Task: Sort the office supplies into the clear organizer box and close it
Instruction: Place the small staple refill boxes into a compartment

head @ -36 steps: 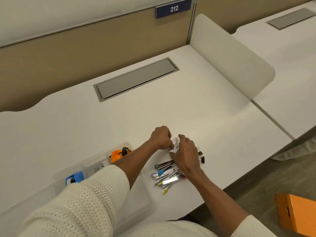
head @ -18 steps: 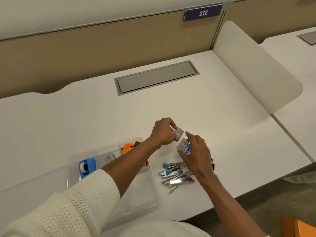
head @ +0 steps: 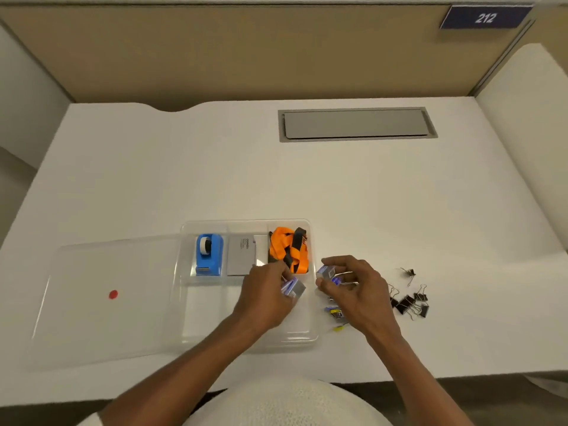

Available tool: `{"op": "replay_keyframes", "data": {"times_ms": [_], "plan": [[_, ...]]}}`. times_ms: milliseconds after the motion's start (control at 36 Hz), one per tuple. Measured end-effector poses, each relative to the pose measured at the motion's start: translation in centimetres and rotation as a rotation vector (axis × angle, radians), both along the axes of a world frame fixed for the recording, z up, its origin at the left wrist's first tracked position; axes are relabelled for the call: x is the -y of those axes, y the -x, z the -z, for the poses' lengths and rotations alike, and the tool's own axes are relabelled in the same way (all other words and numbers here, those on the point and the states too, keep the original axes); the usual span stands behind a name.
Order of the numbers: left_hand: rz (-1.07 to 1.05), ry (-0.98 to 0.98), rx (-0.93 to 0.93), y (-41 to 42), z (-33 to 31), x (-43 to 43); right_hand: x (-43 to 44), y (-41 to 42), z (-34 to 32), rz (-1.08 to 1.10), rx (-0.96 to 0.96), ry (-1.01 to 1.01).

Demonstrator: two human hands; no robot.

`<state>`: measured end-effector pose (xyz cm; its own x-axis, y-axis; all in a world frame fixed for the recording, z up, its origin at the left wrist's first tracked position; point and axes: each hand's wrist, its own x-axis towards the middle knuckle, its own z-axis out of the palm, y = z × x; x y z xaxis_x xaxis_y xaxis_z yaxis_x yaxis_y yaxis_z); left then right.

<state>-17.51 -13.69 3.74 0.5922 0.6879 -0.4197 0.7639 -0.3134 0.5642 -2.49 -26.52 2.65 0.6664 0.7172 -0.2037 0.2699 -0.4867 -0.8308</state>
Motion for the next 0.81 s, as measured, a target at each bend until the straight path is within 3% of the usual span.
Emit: {"op": "replay_keyframes", "data": {"times_ms": [333,639,806], "plan": [[0.106,-0.045,-0.144,-2.5,4.6,1.8,0.1,0.5,0.4,0.069,-0.013,-0.039],[0.401,-0.037,-0.275,-2.0,5.6,2.2,0.7,1.8,0.9,0.106,-0.057,0.009],[0.577,-0.191,-0.305,-0.5,5.7,2.7,0.0,1.6,0.5,0.114,-0.064,-0.017]]}}
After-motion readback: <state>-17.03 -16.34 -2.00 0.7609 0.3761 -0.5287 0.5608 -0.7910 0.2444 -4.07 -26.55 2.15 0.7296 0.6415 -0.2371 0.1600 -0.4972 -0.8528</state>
